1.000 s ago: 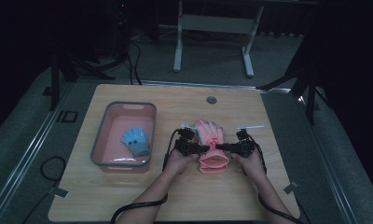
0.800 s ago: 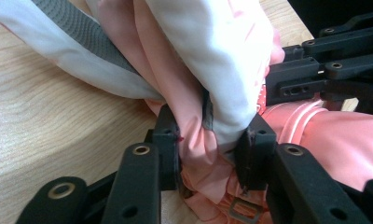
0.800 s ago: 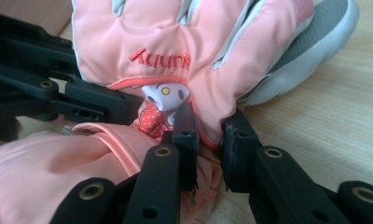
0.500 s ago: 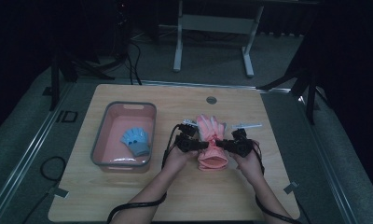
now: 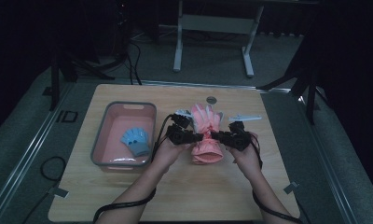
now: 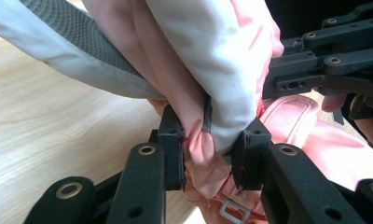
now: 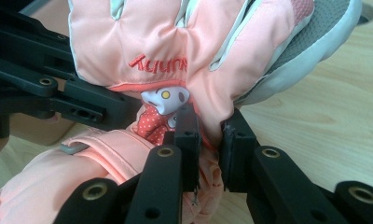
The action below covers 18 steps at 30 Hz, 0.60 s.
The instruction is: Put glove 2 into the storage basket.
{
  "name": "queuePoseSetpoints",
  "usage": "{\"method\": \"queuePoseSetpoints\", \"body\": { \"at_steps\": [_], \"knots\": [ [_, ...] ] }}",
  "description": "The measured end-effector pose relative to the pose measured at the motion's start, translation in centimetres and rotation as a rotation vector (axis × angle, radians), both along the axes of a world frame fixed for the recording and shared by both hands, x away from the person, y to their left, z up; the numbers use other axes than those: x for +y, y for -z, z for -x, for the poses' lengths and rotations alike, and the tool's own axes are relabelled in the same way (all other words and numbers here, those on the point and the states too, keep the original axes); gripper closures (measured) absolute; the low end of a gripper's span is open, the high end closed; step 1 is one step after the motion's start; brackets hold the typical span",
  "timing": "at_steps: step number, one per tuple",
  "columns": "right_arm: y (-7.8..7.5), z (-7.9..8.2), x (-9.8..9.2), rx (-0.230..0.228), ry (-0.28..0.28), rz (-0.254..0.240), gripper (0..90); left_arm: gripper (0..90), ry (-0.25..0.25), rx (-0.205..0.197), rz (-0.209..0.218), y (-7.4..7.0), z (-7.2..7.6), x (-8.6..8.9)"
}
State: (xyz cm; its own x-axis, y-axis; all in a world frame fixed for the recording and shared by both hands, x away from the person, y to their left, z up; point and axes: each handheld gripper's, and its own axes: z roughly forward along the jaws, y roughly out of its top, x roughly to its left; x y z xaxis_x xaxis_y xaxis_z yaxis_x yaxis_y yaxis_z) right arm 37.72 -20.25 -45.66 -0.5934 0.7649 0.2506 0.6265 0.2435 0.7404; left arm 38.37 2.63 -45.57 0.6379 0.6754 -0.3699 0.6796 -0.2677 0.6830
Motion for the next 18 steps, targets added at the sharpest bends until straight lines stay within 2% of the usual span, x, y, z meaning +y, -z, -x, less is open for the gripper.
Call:
{"method": "queuePoseSetpoints", "body": {
  "at_steps": [6,10,18],
  "knots": [
    [-1.7,0.1,1.4,-0.033,-0.015,0.004,79.2,69.7,-0.002,-0.028,-0.015,-1.8,0.2,1.4],
    [-2.4,0.0,2.3,-0.046,-0.022,0.015,79.3,69.8,-0.015,-0.033,-0.022,-2.5,0.3,2.1],
    [-4.5,-0.1,5.1,-0.087,-0.056,-0.003,79.3,69.8,-0.026,-0.076,-0.028,-4.9,0.8,5.3]
  ]
}}
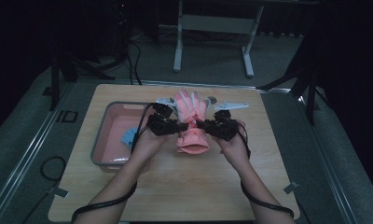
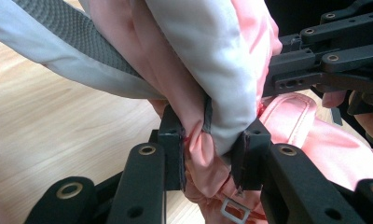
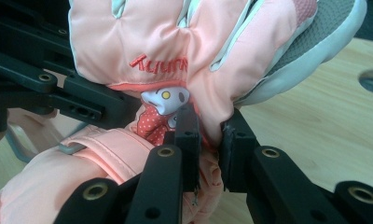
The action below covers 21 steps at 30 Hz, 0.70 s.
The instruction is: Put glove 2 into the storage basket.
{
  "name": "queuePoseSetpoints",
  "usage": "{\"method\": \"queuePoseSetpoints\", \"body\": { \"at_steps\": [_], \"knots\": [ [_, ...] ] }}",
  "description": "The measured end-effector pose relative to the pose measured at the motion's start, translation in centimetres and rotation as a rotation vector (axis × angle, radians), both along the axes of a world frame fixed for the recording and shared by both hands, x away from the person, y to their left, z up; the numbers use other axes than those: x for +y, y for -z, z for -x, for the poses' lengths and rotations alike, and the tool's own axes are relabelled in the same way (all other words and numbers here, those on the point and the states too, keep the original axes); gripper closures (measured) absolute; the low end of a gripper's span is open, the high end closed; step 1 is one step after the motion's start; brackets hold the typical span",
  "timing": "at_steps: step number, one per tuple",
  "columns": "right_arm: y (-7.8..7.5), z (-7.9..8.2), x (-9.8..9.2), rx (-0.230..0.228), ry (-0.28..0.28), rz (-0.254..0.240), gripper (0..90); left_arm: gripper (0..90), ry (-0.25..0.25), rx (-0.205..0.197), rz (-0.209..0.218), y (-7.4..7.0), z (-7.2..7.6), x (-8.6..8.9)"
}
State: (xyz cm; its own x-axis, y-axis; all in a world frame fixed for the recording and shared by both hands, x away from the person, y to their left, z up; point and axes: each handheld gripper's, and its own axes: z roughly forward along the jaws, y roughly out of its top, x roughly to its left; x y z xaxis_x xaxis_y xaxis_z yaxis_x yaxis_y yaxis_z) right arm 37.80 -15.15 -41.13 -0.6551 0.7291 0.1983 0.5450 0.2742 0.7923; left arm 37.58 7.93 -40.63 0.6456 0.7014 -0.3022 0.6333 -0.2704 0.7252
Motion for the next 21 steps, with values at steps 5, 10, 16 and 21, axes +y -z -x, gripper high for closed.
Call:
{"method": "queuePoseSetpoints", "body": {
  "at_steps": [5,10,16,21],
  "knots": [
    [-0.8,-0.1,2.2,-0.013,-0.029,-0.015,79.3,69.8,-0.022,-0.017,-0.015,-1.0,0.6,2.3],
    [-1.2,-0.3,4.8,-0.022,-0.044,-0.022,79.4,69.9,-0.048,-0.024,-0.036,-1.7,0.8,4.7],
    [-1.8,-0.4,8.2,-0.036,-0.090,-0.040,79.4,69.9,-0.052,-0.029,-0.074,-3.1,1.2,8.2],
    [-2.1,-0.3,11.0,-0.044,-0.113,-0.044,79.4,69.9,-0.073,-0.030,-0.099,-3.7,1.7,10.7]
  ]
}}
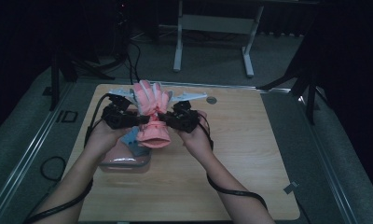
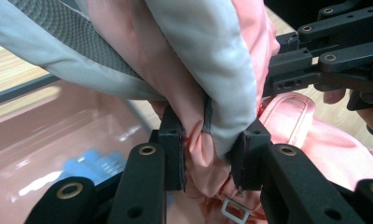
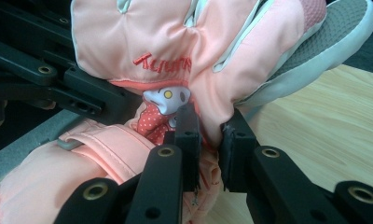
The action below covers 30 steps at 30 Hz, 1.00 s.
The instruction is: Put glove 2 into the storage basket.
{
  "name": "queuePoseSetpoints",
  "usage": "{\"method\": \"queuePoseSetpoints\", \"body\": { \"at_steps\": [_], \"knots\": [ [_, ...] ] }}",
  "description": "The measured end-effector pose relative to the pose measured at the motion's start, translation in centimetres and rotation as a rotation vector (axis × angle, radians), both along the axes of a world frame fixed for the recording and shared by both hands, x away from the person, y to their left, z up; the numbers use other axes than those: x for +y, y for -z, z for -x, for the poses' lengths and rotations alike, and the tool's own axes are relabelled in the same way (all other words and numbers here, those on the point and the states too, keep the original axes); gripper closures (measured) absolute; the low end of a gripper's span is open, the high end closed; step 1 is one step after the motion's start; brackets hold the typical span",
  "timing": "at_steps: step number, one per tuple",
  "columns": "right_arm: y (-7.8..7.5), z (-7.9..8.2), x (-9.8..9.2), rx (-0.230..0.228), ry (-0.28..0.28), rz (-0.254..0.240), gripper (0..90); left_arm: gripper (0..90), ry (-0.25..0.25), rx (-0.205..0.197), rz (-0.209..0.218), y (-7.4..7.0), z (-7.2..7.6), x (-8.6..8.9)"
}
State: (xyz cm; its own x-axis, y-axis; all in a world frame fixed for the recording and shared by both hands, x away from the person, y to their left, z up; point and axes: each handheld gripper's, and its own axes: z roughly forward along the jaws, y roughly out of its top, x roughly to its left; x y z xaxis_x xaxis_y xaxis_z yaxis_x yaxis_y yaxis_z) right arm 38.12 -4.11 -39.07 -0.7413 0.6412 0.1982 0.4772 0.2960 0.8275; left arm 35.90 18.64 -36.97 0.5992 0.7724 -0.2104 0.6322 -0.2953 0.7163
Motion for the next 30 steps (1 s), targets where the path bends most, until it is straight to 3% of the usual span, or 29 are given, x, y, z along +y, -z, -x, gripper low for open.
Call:
{"method": "queuePoseSetpoints", "body": {
  "at_steps": [9,14,18,23,30],
  "knots": [
    [1.7,0.1,5.5,0.005,-0.044,0.002,79.5,69.8,0.017,0.052,-0.042,1.1,-0.4,5.3],
    [3.1,-0.5,7.7,0.050,-0.030,0.009,79.5,69.7,0.000,0.066,-0.037,2.8,-1.0,7.1],
    [4.6,-0.9,8.6,0.065,-0.012,0.025,79.4,69.6,-0.040,0.085,-0.005,4.7,-1.0,7.4],
    [6.6,-1.2,8.5,0.118,0.002,0.048,79.3,69.6,-0.062,0.124,0.012,7.2,-1.3,7.1],
    [8.8,-1.6,8.6,0.182,-0.001,0.115,78.9,69.3,-0.060,0.200,-0.036,9.4,-1.8,6.4]
  ]
}}
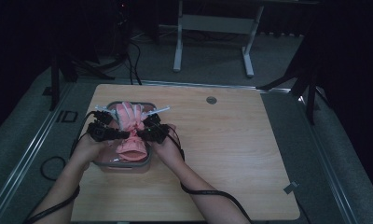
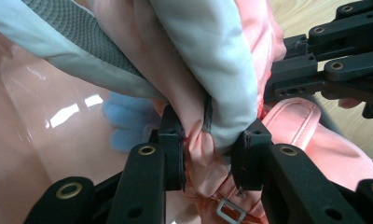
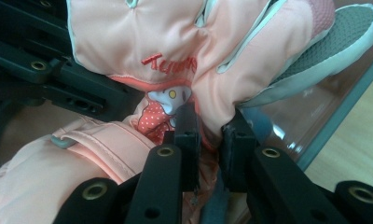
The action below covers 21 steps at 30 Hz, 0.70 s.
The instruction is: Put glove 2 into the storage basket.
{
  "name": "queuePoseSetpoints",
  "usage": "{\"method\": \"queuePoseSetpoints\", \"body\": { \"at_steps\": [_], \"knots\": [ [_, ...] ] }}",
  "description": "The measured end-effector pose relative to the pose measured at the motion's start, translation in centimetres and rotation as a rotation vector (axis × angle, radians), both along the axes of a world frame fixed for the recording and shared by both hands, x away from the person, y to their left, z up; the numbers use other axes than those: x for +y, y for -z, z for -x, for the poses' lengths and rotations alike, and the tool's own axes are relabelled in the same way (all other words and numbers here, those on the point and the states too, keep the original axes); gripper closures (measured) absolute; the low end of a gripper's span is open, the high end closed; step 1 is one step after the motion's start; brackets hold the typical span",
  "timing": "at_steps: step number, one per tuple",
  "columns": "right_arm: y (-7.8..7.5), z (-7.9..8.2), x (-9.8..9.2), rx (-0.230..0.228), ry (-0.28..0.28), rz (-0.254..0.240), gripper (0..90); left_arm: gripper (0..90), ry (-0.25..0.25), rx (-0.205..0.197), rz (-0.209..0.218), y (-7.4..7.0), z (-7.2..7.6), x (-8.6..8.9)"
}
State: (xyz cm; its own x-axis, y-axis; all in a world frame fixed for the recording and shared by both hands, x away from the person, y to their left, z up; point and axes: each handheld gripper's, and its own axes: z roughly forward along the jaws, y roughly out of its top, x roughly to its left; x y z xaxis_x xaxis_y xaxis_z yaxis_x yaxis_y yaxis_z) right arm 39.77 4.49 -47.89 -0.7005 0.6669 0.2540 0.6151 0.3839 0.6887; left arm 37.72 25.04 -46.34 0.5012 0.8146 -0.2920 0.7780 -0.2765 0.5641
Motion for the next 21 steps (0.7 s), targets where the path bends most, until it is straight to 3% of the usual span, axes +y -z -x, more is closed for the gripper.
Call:
{"method": "queuePoseSetpoints", "body": {
  "at_steps": [7,15,17,21],
  "knots": [
    [0.7,0.0,0.8,0.017,0.011,0.047,78.7,68.7,-0.024,0.039,-0.024,0.6,-0.4,0.1],
    [0.7,-0.4,1.4,0.029,0.019,0.083,78.4,67.9,-0.048,0.045,-0.005,1.4,-0.8,0.3],
    [0.7,-0.7,1.6,0.050,0.045,0.095,77.4,67.4,-0.044,0.047,-0.024,1.4,-1.1,0.2],
    [0.9,-1.2,1.7,0.084,0.064,0.093,75.3,67.0,-0.050,0.071,0.006,1.8,-1.6,0.5]
  ]
}}
